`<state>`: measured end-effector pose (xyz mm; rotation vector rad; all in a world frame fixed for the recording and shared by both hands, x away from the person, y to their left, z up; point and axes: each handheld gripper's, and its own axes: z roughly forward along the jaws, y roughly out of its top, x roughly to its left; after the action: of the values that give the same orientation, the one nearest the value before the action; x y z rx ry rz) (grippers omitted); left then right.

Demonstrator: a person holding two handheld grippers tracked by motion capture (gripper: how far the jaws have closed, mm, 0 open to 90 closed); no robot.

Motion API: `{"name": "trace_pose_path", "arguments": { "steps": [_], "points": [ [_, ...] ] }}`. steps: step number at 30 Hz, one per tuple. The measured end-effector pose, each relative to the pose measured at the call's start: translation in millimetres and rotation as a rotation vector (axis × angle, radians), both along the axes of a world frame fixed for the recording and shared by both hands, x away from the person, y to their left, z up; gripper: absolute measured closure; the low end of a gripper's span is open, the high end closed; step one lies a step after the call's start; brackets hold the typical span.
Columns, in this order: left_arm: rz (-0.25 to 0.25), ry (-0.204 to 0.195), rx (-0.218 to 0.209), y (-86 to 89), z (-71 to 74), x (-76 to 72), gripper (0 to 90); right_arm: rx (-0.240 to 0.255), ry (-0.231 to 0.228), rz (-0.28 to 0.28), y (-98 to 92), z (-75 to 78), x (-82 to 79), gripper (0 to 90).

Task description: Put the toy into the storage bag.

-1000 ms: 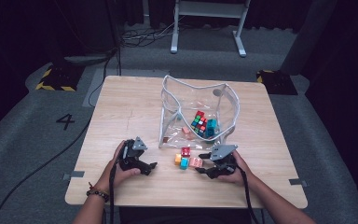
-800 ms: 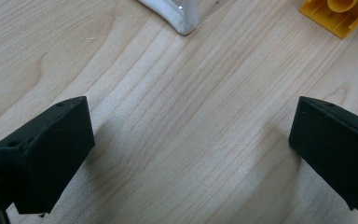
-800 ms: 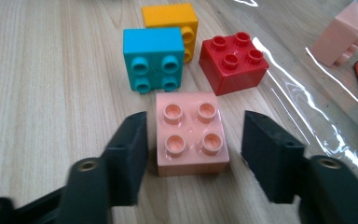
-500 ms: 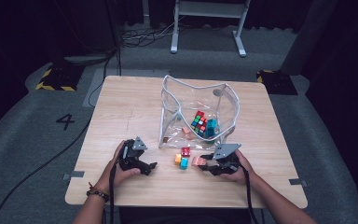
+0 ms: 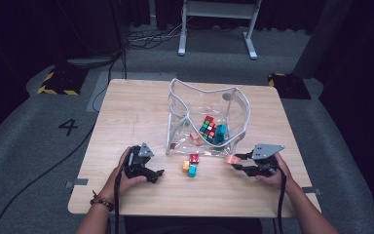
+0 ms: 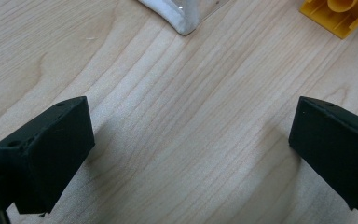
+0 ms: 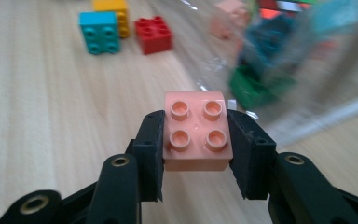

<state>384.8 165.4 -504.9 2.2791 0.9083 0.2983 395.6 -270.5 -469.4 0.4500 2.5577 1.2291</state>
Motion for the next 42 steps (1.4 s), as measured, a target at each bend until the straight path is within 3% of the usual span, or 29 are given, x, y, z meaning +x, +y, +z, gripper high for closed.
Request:
{"name": "trace_pose_path", "arguments": {
  "steps": [2,4,10,18,25,29,35,42],
  "points": [
    [0.0,0.0,0.0,0.0,0.0,0.0,0.1,-0.001,-0.015,-0.046,-12.2,6.0,2.7,59.5],
    [0.0,0.0,0.0,0.0,0.0,0.0,0.1,0.034,-0.031,-0.098,-24.8,10.6,7.4,59.5],
    [0.003,-0.003,-0.001,-0.2,-0.2,-0.1,0.1,0.067,-0.025,-0.258,-50.5,16.5,28.3,59.5],
    [0.003,-0.004,-0.001,-0.2,-0.3,-0.1,0.1,0.11,-0.04,-0.37,-67.3,34.2,62.7,59.5],
    [0.003,-0.005,-0.001,-0.2,-0.4,0.0,0.1,0.116,-0.074,-0.416,-69.4,57.0,89.4,59.6],
    [0.003,-0.005,-0.001,-0.2,-0.3,0.0,0.1,0.131,-0.08,-0.415,-68.7,70.9,98.5,59.6],
    [0.003,-0.005,-0.001,-0.2,-0.4,0.0,0.1,0.135,-0.126,-0.406,-61.7,96.2,105.2,59.5],
    [0.003,-0.004,-0.002,-0.2,-0.4,0.0,0.0,0.137,-0.148,-0.382,-55.1,122.1,107.6,59.5]
  ]
}}
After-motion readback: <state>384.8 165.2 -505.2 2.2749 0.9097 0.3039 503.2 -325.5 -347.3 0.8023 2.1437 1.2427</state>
